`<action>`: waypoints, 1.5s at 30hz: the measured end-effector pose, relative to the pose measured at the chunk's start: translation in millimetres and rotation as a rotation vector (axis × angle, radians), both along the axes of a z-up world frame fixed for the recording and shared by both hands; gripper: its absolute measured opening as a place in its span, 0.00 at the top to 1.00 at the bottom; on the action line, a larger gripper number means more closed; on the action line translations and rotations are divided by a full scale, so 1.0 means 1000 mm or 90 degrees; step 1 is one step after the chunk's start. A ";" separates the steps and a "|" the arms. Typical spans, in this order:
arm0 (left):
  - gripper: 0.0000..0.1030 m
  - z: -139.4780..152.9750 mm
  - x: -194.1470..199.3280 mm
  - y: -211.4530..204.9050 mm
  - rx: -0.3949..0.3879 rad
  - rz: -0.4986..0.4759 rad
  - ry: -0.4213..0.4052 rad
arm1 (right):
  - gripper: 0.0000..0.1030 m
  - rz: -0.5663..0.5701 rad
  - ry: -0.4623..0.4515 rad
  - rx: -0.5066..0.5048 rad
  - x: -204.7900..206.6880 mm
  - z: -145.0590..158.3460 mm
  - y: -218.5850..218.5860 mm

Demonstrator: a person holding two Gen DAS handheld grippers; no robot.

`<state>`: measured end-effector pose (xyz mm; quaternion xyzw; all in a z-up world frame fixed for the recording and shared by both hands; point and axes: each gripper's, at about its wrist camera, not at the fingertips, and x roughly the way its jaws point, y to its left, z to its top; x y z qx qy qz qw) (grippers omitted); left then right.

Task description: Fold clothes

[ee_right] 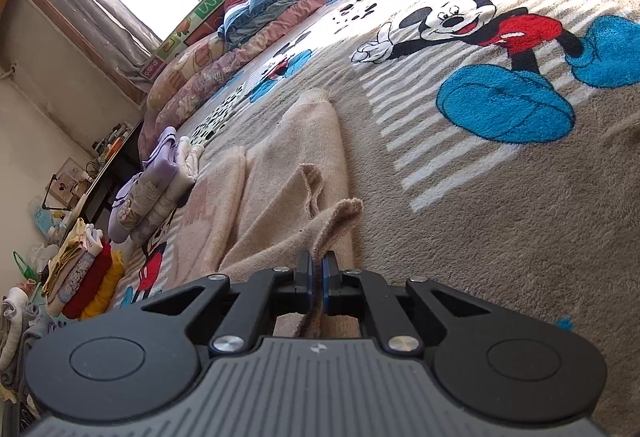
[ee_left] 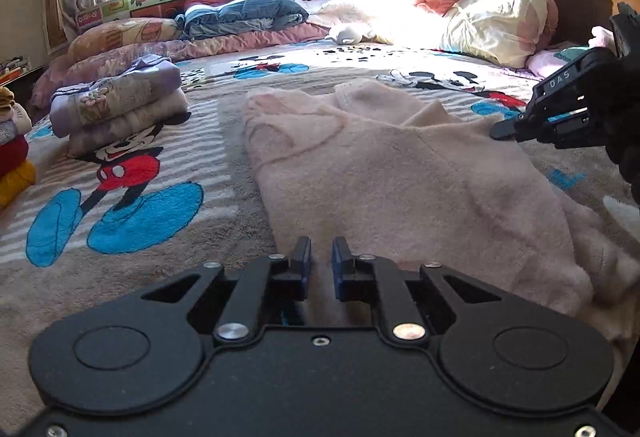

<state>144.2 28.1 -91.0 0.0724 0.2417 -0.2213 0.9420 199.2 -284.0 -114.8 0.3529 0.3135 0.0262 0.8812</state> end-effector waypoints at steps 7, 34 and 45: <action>0.91 -0.009 -0.010 0.003 0.001 -0.032 0.052 | 0.93 0.003 0.006 0.011 0.002 -0.003 -0.003; 0.47 -0.011 -0.127 -0.056 0.159 -0.263 -0.135 | 0.93 0.008 0.003 0.021 0.005 0.017 0.000; 0.89 -0.018 -0.119 -0.080 0.239 -0.191 -0.153 | 0.93 -0.022 -0.004 0.045 0.009 0.030 0.008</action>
